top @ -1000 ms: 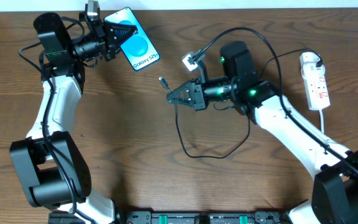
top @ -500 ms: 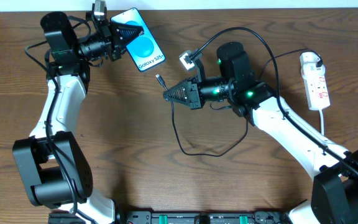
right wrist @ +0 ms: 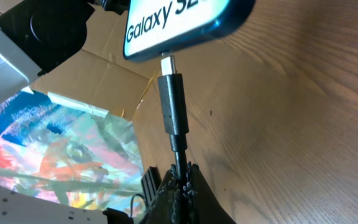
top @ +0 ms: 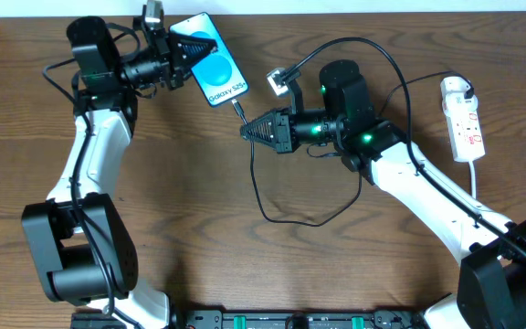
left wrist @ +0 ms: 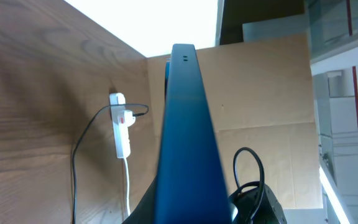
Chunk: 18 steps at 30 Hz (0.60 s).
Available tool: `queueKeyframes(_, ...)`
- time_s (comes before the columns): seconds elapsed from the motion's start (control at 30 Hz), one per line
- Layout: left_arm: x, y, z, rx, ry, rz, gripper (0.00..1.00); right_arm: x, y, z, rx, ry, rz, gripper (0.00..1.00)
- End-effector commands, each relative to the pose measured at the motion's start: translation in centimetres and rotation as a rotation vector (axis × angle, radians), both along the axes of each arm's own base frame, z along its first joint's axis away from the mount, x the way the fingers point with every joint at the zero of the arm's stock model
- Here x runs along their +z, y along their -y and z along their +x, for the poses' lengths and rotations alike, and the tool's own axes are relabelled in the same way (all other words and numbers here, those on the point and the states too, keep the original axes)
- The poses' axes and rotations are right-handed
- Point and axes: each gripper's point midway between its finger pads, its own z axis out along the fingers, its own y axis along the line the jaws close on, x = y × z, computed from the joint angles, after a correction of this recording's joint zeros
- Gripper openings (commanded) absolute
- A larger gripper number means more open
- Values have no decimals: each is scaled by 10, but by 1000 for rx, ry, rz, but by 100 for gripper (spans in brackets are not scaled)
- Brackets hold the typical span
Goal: Plug charger to phone and switch on socket
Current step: 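Move the USB-C plug left toward the phone's bottom port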
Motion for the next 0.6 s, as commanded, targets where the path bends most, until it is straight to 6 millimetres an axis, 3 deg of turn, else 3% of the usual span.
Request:
queueKeyframes(0.0,8,11,-6,-41,19,-4,7,11,0,-2,-7,14,13,1)
queueKeyframes(0.57,8,11,-4,-34,43,7,7,7,1,-4,-15,-31,2,1)
